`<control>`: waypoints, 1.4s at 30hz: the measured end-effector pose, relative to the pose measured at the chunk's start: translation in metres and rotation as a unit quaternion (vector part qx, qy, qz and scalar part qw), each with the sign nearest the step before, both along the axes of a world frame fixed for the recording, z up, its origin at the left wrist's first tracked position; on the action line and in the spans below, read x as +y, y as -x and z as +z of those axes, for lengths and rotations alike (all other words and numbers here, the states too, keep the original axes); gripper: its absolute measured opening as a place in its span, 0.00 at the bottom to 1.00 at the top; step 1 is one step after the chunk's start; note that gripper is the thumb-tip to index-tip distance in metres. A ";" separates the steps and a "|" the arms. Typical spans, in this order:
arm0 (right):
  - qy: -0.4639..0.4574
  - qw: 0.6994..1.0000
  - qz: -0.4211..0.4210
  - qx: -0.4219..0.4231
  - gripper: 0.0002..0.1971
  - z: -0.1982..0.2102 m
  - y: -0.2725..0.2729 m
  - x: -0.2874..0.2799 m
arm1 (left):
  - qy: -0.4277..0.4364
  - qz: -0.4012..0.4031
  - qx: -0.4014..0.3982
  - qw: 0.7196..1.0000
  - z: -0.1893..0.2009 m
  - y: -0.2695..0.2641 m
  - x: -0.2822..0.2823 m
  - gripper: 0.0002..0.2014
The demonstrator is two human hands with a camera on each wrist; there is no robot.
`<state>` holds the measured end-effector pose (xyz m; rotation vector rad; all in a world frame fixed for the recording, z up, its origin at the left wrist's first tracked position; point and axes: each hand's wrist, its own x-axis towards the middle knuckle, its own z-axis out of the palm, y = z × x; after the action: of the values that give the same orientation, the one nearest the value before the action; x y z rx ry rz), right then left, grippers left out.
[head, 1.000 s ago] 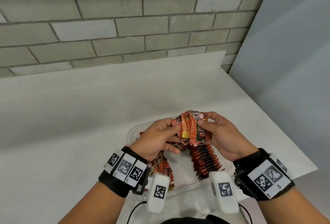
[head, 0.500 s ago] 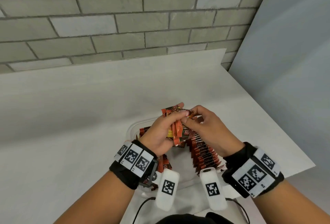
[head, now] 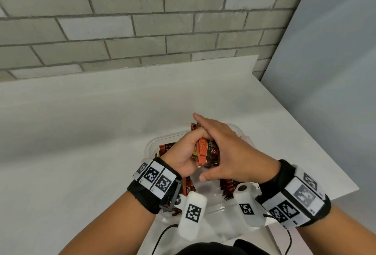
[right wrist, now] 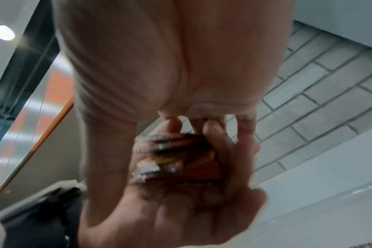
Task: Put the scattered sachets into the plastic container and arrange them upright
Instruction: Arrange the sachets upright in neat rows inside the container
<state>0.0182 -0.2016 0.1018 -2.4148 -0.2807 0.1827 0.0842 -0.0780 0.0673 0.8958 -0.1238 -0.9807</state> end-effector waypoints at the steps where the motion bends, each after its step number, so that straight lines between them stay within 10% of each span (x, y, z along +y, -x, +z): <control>1: 0.024 1.000 -0.004 -0.016 0.60 -0.002 -0.001 0.001 | -0.001 0.000 0.000 1.000 0.000 0.001 0.000 0.09; 29: 0.084 0.993 -0.040 -0.067 0.53 -0.007 -0.008 0.002 | 0.040 0.000 0.024 0.999 -0.013 -0.003 0.010 0.15; 42: -0.310 0.910 -0.272 0.037 0.08 -0.006 -0.007 -0.013 | 0.021 0.078 -0.014 0.997 -0.017 -0.008 0.010 0.15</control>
<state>0.0254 -0.2142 0.0961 -1.7580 0.3334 -0.0659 0.0924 -0.0676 0.0502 0.8671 -0.0973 -0.8181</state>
